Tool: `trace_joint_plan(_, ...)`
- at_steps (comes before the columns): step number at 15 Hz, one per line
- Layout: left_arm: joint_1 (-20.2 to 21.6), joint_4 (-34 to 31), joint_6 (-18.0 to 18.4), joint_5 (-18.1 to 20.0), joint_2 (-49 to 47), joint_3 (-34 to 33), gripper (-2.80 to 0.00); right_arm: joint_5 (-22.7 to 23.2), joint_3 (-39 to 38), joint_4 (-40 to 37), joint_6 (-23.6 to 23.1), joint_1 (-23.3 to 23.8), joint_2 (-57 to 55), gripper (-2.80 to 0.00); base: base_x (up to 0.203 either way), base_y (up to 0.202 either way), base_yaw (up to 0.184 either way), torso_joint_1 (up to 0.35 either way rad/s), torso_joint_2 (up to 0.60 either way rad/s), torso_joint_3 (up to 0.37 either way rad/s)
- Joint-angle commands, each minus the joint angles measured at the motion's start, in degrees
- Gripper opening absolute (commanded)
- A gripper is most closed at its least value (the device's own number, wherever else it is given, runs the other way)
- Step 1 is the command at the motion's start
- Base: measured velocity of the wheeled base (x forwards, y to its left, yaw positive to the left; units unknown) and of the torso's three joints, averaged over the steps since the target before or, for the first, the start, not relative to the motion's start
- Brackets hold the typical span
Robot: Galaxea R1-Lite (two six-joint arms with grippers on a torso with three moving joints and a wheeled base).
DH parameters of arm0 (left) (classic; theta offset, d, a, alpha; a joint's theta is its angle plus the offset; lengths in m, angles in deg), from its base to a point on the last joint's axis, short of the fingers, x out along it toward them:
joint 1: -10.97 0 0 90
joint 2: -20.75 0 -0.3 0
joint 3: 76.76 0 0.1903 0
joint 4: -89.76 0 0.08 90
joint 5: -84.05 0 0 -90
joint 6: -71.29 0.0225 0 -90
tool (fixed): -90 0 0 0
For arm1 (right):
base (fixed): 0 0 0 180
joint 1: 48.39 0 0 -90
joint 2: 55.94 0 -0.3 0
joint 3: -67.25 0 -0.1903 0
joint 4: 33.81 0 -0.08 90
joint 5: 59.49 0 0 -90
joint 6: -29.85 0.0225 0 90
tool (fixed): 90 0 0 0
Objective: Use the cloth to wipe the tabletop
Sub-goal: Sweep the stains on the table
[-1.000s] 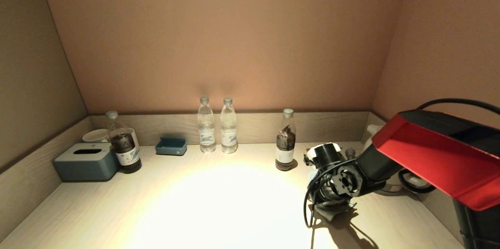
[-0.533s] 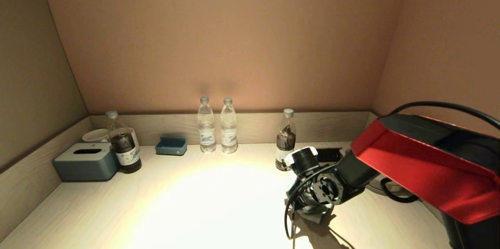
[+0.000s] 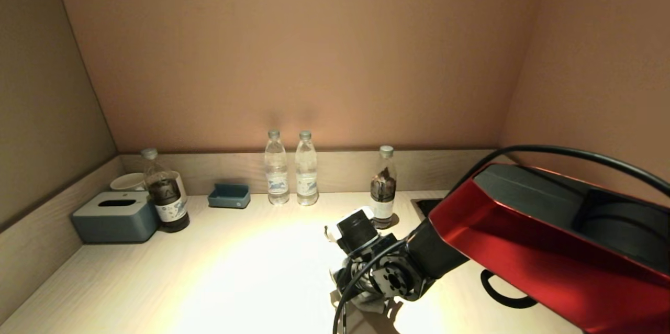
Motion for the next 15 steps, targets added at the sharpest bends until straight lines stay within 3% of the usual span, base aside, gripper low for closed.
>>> trace_joint_plan(1, 0.0, 0.0, 0.0, 0.0, 0.0, 0.0, -2.80, -0.2, 0.5, 0.2, 0.4, -2.9, 0.2, -2.80, 0.000, 0.000, 0.000, 0.000, 0.00, 0.000)
trace_joint_plan(6, 0.0, 0.0, 0.0, 0.0, 0.0, 0.0, -2.80, -0.6, 1.6, 0.1, 1.2, -9.7, 0.6, -2.80, 0.000, 0.000, 0.000, 0.000, 0.00, 0.000)
trace_joint_plan(8, 0.0, -0.1, 0.0, 0.0, 0.0, 0.0, -2.80, -0.6, 1.6, 0.1, 1.3, -14.9, 1.0, -2.80, 0.000, 0.000, 0.000, 0.000, 0.00, 0.000)
trace_joint_plan(15, 0.0, 0.0, 0.0, 0.0, 0.0, 0.0, -2.80, -0.7, 2.7, 0.1, 1.2, -21.9, 1.3, -2.80, 0.000, 0.000, 0.000, 0.000, 0.00, 0.000)
